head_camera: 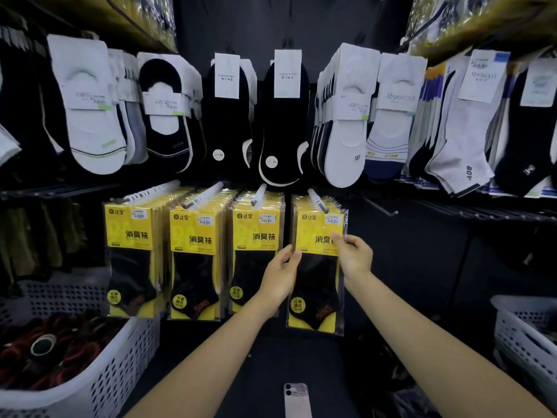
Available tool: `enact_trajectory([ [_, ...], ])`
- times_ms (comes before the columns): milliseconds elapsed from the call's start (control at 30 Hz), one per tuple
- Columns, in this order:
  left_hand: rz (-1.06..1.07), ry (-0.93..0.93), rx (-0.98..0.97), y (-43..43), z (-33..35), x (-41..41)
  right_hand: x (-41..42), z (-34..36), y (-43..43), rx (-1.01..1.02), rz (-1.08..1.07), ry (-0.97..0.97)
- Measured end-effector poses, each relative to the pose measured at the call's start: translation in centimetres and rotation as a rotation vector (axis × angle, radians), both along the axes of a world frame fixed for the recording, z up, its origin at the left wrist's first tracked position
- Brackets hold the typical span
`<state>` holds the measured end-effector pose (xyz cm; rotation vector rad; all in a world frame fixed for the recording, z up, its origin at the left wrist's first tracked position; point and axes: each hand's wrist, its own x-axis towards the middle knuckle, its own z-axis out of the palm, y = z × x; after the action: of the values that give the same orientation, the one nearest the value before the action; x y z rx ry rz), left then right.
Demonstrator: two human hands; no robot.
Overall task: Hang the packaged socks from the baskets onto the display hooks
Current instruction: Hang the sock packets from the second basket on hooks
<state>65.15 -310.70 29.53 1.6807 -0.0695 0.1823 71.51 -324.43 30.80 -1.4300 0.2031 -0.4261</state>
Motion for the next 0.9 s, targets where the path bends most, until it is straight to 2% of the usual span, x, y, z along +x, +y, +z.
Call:
enact_trajectory([
  [200,-0.022,0.04,0.063,0.9,-1.9,0.0,0.1,-0.6,-0.3,0.067,-0.045,0.047],
  [333,-0.029,0.072,0.098,2.8,-5.2,-2.7,-3.0,-3.5,-1.0,0.004,0.086,0.083],
  [500,0.056,0.234,0.177,6.6,-14.1,-9.1,-9.4,-11.8,-0.8,-0.096,0.309,0.258],
  [667,0.21,0.474,0.106,8.8,-23.2,-17.0,-16.1,-23.4,0.3,-0.223,0.404,0.653],
  [733,0.264,0.524,0.188,9.0,-26.2,-19.5,-18.4,-27.6,0.4,-0.339,0.384,0.772],
  [800,0.264,0.557,0.249,8.7,-28.3,-21.4,-20.4,-30.7,0.4,-0.435,0.369,0.831],
  [900,0.31,0.699,0.217,8.1,-30.8,-23.6,-22.2,-33.0,0.0,-0.438,0.411,0.828],
])
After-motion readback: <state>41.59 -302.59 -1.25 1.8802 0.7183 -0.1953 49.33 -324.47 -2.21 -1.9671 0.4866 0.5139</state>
